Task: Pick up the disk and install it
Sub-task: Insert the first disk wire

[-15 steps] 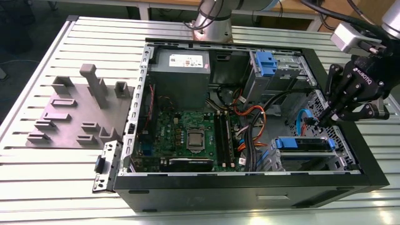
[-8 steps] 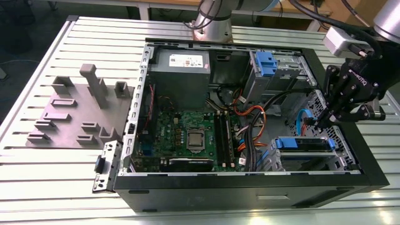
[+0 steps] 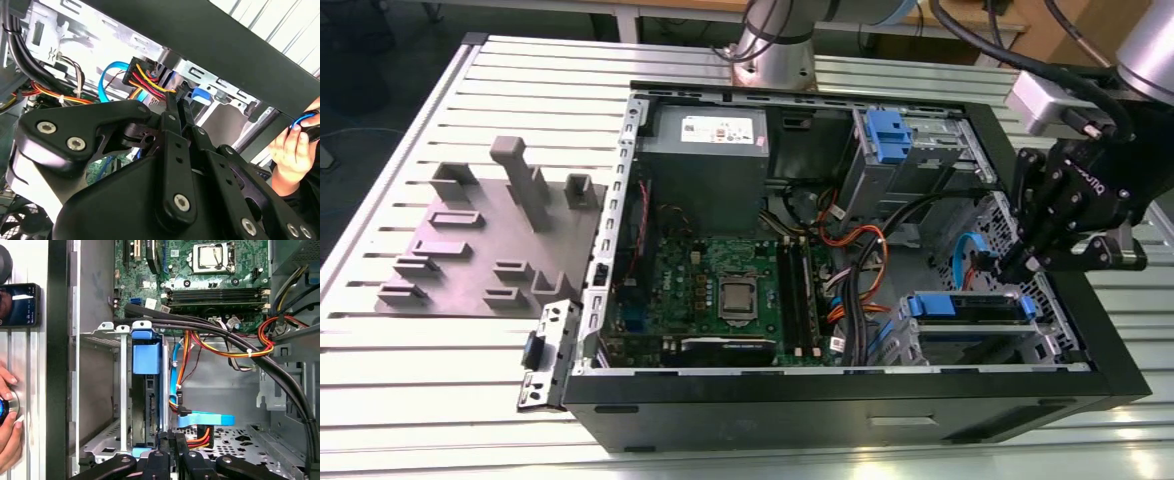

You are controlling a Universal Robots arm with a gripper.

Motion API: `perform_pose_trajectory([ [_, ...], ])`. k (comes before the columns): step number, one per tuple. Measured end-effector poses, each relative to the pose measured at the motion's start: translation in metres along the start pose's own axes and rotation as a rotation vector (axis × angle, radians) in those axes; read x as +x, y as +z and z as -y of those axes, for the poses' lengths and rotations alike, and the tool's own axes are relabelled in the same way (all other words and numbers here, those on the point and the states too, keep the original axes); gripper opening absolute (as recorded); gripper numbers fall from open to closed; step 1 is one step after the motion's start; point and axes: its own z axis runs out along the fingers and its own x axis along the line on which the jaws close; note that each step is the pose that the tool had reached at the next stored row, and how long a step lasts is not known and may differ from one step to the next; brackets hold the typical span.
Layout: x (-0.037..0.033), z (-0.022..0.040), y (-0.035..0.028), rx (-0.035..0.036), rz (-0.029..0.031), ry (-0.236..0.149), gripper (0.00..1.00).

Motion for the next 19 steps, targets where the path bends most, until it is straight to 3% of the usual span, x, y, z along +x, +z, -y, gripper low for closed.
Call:
perform_pose_trajectory([
  [10,0.0048,-0.0128,0.0010,0.0466,0.0017,0.003,0.16],
  [17,0.0064,-0.0215,0.0018,0.0830,0.0030,0.005,0.16],
  [19,0.0068,-0.0239,0.0022,0.0902,0.0032,0.005,0.16],
])
